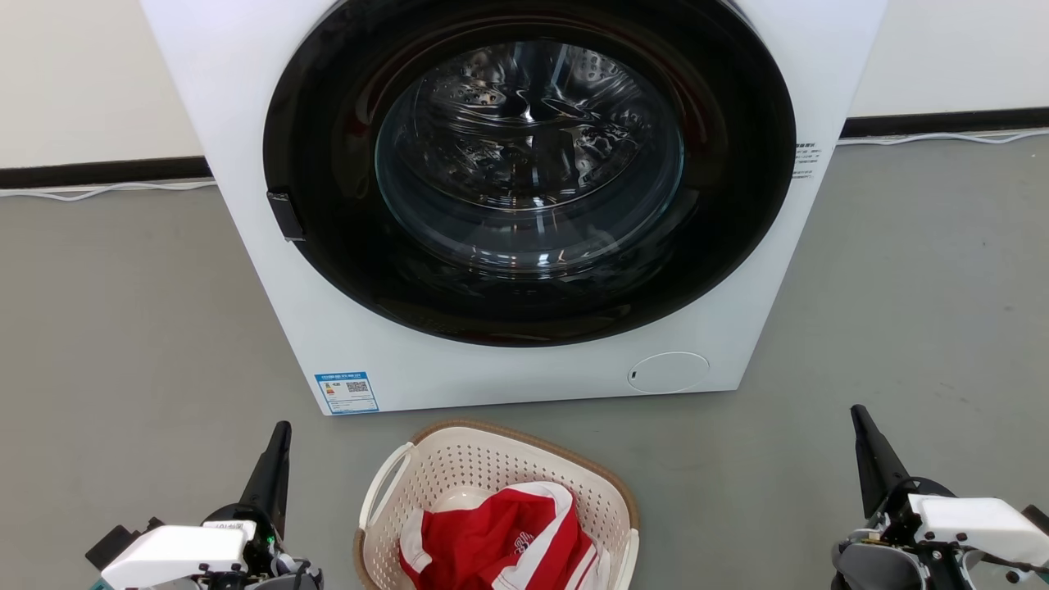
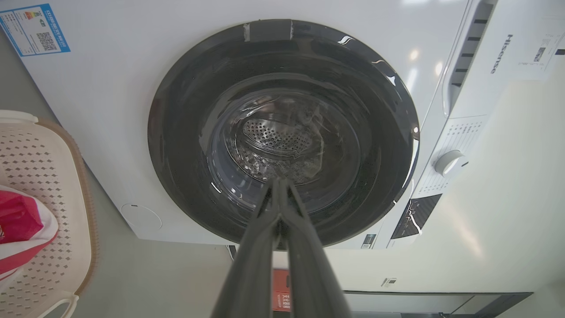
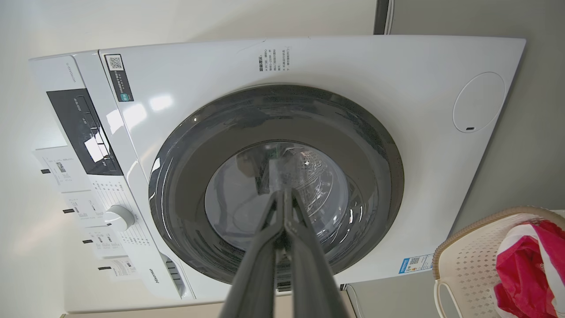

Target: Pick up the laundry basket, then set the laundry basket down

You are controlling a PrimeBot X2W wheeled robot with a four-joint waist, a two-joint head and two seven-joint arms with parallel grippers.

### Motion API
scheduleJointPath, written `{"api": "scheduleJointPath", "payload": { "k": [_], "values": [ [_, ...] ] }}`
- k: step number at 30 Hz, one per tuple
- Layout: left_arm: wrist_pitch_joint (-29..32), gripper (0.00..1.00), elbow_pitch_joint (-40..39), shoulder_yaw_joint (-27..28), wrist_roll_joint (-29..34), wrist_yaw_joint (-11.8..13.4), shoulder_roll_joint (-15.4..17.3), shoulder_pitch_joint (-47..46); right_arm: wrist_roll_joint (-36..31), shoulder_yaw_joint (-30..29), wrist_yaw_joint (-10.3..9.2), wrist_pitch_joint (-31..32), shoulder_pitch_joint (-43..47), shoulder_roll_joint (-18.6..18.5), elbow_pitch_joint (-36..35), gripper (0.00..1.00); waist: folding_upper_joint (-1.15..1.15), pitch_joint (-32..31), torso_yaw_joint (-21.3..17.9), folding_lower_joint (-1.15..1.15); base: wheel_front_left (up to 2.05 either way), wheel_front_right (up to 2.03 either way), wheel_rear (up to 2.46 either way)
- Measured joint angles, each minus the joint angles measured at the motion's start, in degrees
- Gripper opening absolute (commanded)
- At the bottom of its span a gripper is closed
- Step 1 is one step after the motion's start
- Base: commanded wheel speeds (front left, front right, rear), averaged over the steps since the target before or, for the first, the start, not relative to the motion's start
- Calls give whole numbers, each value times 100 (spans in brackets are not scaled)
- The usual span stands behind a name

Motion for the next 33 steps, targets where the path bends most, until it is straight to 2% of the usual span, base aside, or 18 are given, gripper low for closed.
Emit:
{"api": "scheduleJointPath", "payload": {
  "k": [10,11,12,13,23,33],
  "values": [
    [0,0,0,0,0,0,0,0,0,0,0,0,0,0,0,0,0,0,0,0,0,0,0],
    [-2,100,19,0,0,1,-2,10,-1,3,0,0,13,0,22,100,0,0,0,1,0,0,0],
    [-10,0,148,-3,0,7,-31,79,-5,20,-2,0,89,18,135,0,0,0,0,0,0,0,0],
    [-10,100,219,-4,0,9,-51,153,-5,25,-3,0,162,34,200,100,0,0,0,0,0,0,0],
    [-121,100,287,-74,81,53,-80,408,-31,98,-8,-87,388,91,353,100,0,-40,-8,4,0,0,0],
    [-271,100,-2,-143,522,163,-77,426,-492,156,-7,-256,393,91,192,100,0,-53,-19,2,0,0,0]
  ]
}}
